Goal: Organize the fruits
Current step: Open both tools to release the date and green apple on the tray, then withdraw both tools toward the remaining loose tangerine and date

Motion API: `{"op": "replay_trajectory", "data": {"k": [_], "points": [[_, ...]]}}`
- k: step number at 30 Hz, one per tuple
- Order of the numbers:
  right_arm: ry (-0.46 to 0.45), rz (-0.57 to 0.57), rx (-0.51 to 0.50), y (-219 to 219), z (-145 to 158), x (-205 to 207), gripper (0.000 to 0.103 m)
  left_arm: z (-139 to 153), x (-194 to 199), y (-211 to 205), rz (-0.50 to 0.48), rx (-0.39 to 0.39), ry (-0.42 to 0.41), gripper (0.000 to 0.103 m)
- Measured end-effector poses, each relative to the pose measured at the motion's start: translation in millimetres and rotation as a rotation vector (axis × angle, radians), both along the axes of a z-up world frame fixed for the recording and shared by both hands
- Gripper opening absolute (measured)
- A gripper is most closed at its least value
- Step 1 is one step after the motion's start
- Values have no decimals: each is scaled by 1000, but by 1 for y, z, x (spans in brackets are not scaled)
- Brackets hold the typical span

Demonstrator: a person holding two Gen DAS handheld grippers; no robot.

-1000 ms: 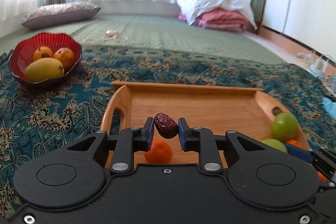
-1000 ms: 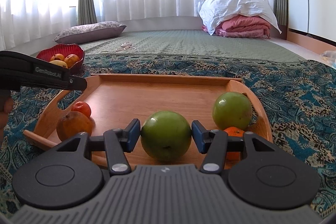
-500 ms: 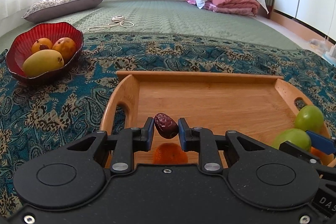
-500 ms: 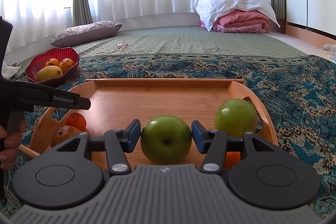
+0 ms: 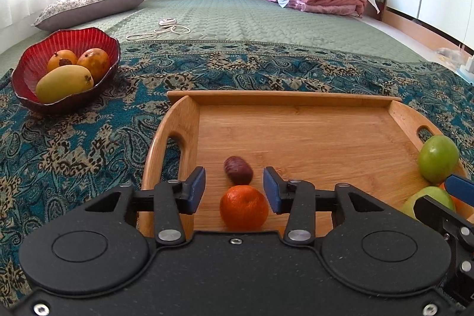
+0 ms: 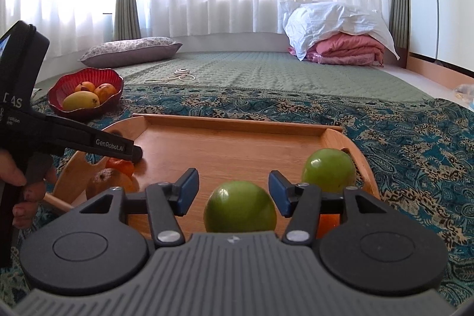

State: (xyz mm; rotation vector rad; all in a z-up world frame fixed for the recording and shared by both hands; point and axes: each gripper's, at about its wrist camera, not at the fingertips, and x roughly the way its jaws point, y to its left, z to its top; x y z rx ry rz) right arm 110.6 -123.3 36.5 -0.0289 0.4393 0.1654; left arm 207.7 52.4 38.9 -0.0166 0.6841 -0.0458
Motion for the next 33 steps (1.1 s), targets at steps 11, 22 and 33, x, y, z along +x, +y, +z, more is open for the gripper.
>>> {"op": "replay_trajectory", "data": {"k": [11, 22, 33], "points": [[-66, 34, -67, 3, 1, -33, 88, 18, -45, 4, -18, -36, -73, 70], [-73, 18, -63, -8, -5, -58, 91, 26, -106, -2, -34, -60, -143, 82], [-65, -39, -79, -28, -16, -77, 97, 10, -149, -18, -54, -57, -131, 87]]}}
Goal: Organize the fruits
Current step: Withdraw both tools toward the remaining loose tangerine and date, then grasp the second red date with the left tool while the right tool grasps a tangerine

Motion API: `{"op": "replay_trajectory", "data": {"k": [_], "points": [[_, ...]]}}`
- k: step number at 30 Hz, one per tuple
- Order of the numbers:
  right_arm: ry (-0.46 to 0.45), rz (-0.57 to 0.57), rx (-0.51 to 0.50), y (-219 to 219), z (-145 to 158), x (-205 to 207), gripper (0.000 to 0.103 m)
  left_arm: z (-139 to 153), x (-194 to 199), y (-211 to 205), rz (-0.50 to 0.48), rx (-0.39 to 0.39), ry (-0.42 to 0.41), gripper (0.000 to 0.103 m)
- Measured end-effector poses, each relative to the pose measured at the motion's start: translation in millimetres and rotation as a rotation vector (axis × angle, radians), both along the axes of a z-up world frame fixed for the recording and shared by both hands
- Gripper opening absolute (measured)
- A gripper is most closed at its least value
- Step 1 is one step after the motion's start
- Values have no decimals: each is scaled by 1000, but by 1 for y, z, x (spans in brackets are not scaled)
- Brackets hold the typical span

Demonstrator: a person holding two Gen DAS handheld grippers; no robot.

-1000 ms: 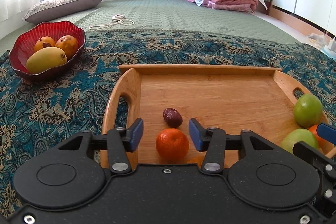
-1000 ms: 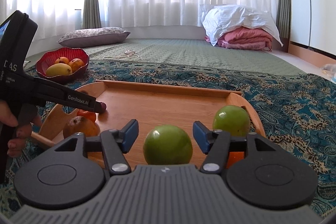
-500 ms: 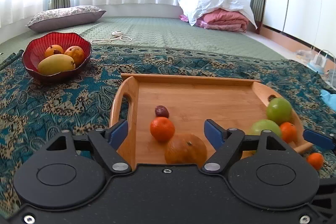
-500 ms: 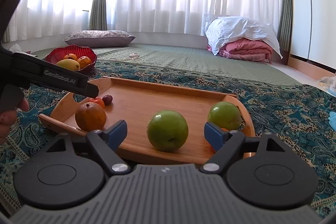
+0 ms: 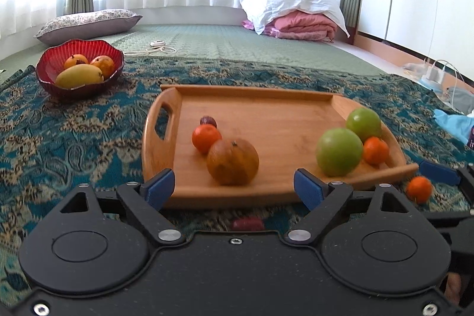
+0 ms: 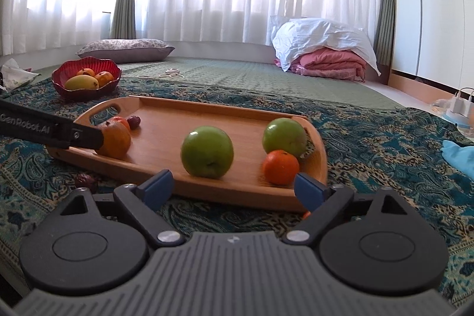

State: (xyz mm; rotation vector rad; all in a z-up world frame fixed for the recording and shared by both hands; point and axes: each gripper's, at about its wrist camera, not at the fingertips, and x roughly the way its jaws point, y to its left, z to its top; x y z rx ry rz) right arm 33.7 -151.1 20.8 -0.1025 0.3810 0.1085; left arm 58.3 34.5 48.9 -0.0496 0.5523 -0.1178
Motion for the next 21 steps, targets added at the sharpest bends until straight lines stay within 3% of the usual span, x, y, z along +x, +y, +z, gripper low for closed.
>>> {"op": "replay_trajectory", "data": {"k": [16, 21], "points": [[35, -122, -3, -33, -18, -7, 102, -28, -19, -7, 22, 15, 39, 88], [49, -153, 16, -38, -21, -3, 102, -29, -19, -11, 5, 23, 41, 81]]}}
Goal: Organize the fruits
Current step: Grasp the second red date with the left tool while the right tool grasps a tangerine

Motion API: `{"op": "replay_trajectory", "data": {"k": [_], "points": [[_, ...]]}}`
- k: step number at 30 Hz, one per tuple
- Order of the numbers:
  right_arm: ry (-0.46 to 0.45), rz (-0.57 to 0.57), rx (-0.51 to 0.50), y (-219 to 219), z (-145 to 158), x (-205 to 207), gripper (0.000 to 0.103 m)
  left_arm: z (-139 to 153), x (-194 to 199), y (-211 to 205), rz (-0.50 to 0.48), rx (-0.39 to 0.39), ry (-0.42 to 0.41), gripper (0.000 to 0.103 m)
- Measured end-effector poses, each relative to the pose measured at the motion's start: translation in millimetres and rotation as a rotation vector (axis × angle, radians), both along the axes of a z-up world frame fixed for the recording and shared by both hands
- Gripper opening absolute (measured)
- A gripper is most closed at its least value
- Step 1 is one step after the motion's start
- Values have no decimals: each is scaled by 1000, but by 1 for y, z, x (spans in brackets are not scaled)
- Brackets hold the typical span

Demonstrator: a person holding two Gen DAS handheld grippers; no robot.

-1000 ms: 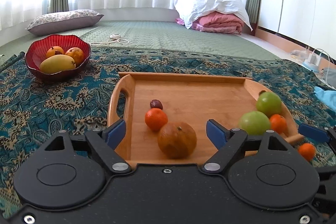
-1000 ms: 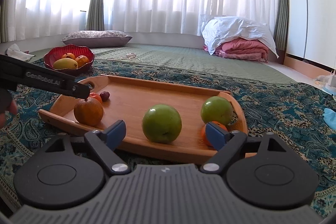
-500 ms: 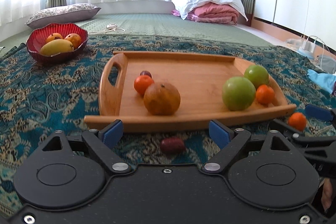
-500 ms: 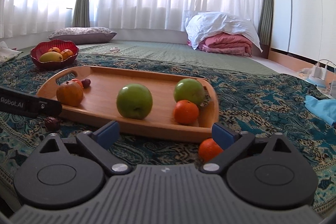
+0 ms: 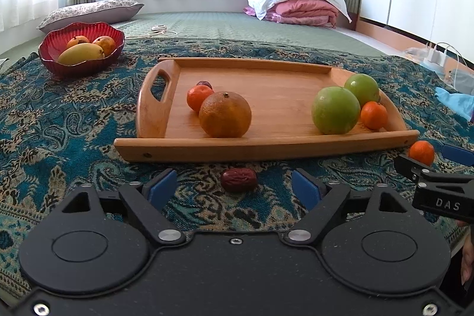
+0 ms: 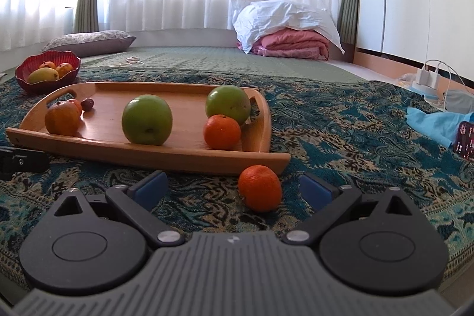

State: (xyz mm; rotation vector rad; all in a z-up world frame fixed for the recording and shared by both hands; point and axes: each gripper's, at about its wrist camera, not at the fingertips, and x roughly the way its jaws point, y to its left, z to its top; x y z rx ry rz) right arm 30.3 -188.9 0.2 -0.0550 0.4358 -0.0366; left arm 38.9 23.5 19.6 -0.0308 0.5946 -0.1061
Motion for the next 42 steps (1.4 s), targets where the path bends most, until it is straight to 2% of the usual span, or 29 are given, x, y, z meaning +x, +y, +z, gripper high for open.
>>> {"op": "replay_trajectory", "data": {"k": [4, 9, 14, 19, 24, 26, 28, 33, 35, 42], "points": [[20, -10, 20, -3, -2, 3, 102, -2, 1, -3, -13, -1, 8, 75], [42, -2, 47, -4, -4, 8, 101, -6, 5, -3, -15, -27, 34, 60], [61, 6, 60, -4, -6, 13, 100, -8, 8, -3, -10, -41, 47, 51], [88, -2, 91, -7, -8, 19, 93, -8, 11, -2, 2, -52, 51, 46], [100, -19, 138, -11, -6, 24, 85, -9, 13, 0, 11, -68, 55, 28], [99, -32, 146, -12, -4, 26, 77, -9, 14, 1, 11, -71, 53, 28], [92, -58, 145, -12, -3, 26, 63, -9, 13, 1, 7, -72, 50, 28], [85, -97, 118, -14, -3, 27, 44, -8, 11, 0, -1, -67, 39, 28], [81, -94, 109, -14, -2, 26, 40, -6, 10, -1, -3, -62, 32, 28], [53, -55, 112, -13, 4, 22, 40, 2, 9, -3, 3, -50, 1, 27]]}}
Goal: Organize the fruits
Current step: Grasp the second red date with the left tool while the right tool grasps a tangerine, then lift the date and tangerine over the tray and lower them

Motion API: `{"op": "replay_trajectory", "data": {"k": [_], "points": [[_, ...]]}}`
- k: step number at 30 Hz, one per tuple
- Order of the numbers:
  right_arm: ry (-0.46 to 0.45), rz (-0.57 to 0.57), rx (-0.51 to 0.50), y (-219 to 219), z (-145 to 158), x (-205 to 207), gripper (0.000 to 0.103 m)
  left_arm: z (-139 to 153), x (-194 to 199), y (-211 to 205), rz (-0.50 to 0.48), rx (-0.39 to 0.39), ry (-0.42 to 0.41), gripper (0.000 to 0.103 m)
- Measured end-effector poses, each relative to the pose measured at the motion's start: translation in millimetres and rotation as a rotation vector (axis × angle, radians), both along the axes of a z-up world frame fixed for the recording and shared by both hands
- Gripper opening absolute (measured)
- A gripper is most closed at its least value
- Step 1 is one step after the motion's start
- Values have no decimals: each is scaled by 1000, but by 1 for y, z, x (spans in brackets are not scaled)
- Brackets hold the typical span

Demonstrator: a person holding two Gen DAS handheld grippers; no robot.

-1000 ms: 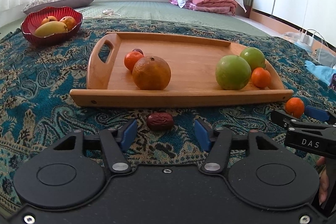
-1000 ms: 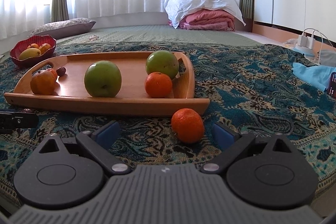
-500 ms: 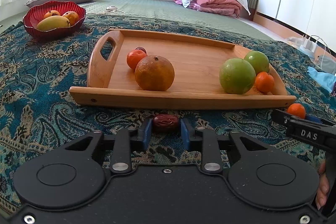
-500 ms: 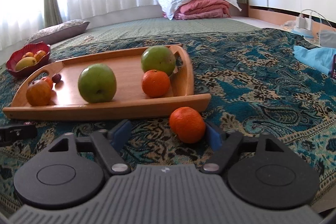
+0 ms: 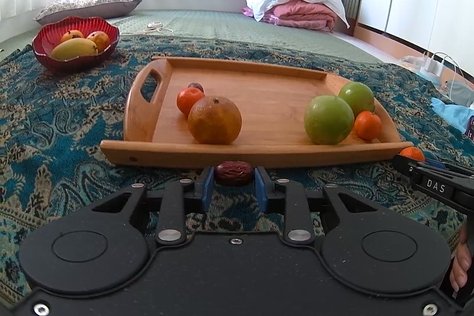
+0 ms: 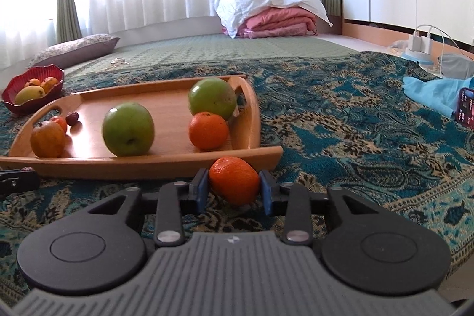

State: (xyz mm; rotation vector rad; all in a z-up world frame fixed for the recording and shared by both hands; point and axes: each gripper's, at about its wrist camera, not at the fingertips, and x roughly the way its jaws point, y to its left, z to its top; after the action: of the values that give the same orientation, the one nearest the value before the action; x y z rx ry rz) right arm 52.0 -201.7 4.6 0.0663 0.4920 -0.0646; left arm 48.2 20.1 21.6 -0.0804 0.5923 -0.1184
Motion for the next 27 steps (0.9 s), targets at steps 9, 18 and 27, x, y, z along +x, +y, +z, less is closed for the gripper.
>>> {"op": "replay_trajectory", "data": {"k": [9, 18, 27], "points": [[-46, 61, 9, 13, 14, 1, 40, 12, 1, 0, 3, 5, -31, 28], [-84, 99, 0, 23, 31, 12, 40, 31, 11, 6, 4, -1, -74, 27], [-98, 111, 9, 28, 47, 34, 40, 52, 39, 12, 0, -8, -99, 28]]}}
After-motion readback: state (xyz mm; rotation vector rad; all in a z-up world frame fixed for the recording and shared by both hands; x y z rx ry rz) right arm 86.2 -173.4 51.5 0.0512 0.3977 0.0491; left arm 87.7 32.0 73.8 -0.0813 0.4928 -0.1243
